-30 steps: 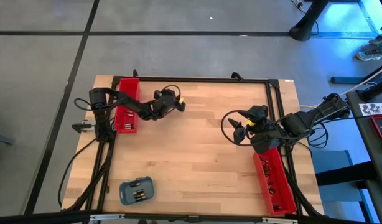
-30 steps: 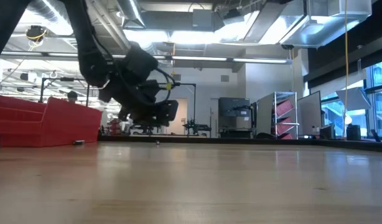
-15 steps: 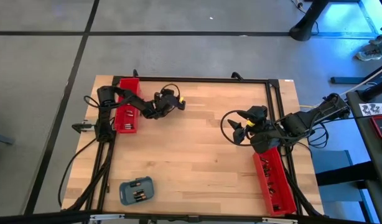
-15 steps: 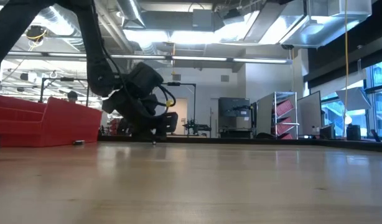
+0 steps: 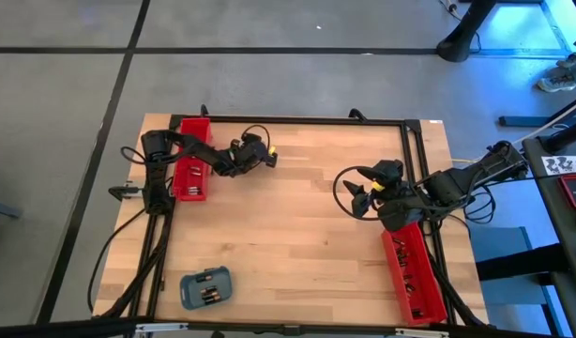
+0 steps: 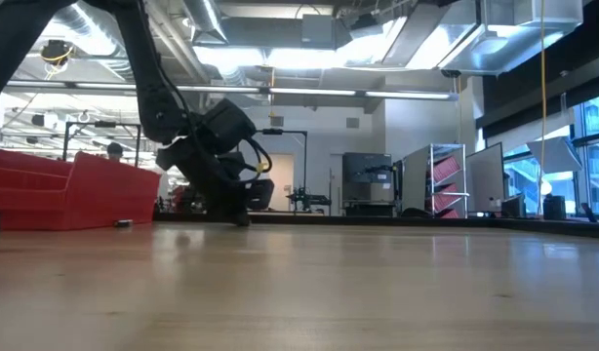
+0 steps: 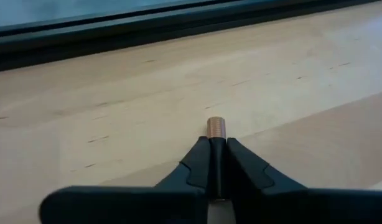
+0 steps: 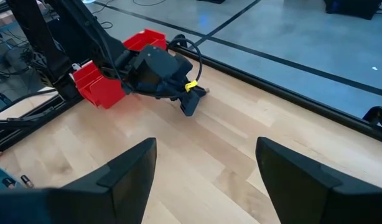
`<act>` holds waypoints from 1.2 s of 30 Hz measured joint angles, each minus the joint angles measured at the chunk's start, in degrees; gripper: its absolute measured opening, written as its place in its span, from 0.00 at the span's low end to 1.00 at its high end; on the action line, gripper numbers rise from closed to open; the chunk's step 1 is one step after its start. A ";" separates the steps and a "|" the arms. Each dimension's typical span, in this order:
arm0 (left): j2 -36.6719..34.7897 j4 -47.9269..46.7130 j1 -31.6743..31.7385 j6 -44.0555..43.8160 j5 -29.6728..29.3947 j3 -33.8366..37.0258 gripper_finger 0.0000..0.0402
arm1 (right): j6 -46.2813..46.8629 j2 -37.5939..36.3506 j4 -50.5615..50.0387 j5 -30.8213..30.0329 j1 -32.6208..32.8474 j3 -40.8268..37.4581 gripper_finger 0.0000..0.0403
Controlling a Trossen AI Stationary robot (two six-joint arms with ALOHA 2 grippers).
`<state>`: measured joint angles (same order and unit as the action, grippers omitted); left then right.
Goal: Sort batteries
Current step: Put the small black battery into the bottom red bin
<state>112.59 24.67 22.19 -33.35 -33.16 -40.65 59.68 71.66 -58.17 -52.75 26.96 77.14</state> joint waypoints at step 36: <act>-32.63 15.28 -10.11 6.43 39.61 -3.06 0.06 | -32.77 -7.59 43.50 31.41 -14.60 -14.50 0.68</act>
<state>79.96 39.96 12.09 -26.92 6.45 -43.70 26.91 64.07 -14.67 -21.34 12.36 62.64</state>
